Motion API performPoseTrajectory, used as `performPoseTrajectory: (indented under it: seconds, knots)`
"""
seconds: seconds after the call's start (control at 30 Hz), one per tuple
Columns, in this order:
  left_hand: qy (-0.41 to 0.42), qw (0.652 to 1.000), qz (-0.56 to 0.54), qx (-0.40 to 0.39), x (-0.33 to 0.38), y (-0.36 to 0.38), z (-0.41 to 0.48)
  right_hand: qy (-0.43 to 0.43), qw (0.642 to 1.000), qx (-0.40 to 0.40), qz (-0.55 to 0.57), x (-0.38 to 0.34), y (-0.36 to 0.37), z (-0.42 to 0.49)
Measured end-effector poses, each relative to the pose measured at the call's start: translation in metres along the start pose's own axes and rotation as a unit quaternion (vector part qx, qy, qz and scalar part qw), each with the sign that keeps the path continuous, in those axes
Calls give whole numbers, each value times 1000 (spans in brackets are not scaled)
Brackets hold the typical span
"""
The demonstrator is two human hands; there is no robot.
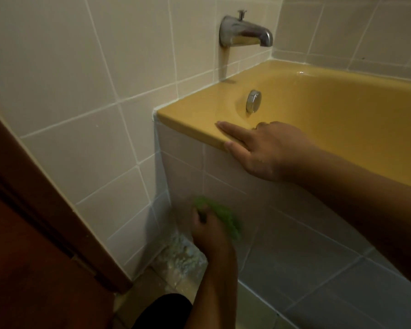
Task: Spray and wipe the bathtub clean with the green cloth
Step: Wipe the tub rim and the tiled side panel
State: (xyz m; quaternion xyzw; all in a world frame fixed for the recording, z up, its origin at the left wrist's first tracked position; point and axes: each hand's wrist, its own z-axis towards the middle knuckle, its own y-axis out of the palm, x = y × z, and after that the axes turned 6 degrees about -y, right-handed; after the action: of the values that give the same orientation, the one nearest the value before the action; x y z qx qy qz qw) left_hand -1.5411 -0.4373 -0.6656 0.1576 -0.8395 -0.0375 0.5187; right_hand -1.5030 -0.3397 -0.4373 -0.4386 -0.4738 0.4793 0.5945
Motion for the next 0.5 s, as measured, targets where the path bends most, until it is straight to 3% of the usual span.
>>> performPoseTrajectory:
  seconds: [0.23,0.4,0.5]
  knots:
    - [177,978,4,-115,101,12,-58,-20,999,-3,27,7,-5,-21]
    - [341,912,187,-130,118,10,-80,-20,999,4,35,7,-7,-21]
    - [389,885,212,-142,98,4,-80,-20,999,0,39,5,-8,-20]
